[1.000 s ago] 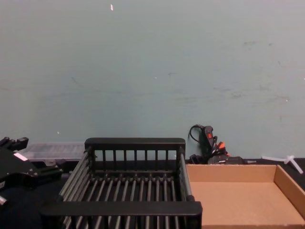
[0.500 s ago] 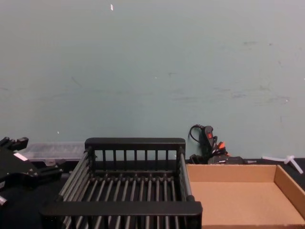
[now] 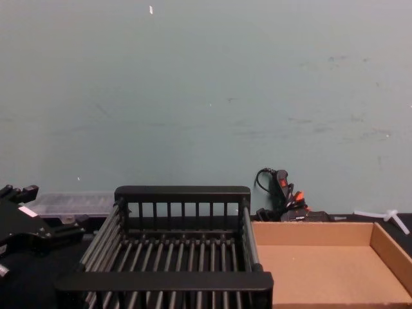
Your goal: Pick up the white tape and place it into the black box , Pick up the silver tape and place it into the brown box.
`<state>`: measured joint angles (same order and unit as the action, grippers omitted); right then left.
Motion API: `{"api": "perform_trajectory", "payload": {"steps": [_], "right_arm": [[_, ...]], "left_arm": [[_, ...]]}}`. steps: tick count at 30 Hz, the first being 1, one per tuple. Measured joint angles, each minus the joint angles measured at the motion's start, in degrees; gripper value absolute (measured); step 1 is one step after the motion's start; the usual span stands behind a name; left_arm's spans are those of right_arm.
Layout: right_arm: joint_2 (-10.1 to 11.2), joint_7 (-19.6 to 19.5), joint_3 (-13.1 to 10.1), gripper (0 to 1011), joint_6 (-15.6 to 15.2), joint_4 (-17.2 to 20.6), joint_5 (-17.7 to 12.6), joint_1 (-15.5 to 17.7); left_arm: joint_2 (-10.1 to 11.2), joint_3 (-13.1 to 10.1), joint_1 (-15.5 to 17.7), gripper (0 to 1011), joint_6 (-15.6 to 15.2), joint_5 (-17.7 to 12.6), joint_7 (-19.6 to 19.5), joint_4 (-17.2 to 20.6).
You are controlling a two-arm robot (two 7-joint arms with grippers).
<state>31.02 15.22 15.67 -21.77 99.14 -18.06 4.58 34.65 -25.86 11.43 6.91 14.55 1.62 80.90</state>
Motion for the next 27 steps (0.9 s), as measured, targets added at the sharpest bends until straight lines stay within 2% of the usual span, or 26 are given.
{"api": "perform_trajectory", "payload": {"steps": [20, 27], "right_arm": [[-2.1, 1.1, -1.0, 1002, -1.4, -0.6, 2.8, 0.2], [-2.0, 1.1, -1.0, 1002, -1.4, -0.6, 2.8, 0.2]], "left_arm": [[0.0, 0.0, 0.0, 1001, 0.0, 0.0, 0.0, 0.0], [0.0, 0.0, 0.0, 1001, 0.0, 0.0, 0.0, 0.0]]}}
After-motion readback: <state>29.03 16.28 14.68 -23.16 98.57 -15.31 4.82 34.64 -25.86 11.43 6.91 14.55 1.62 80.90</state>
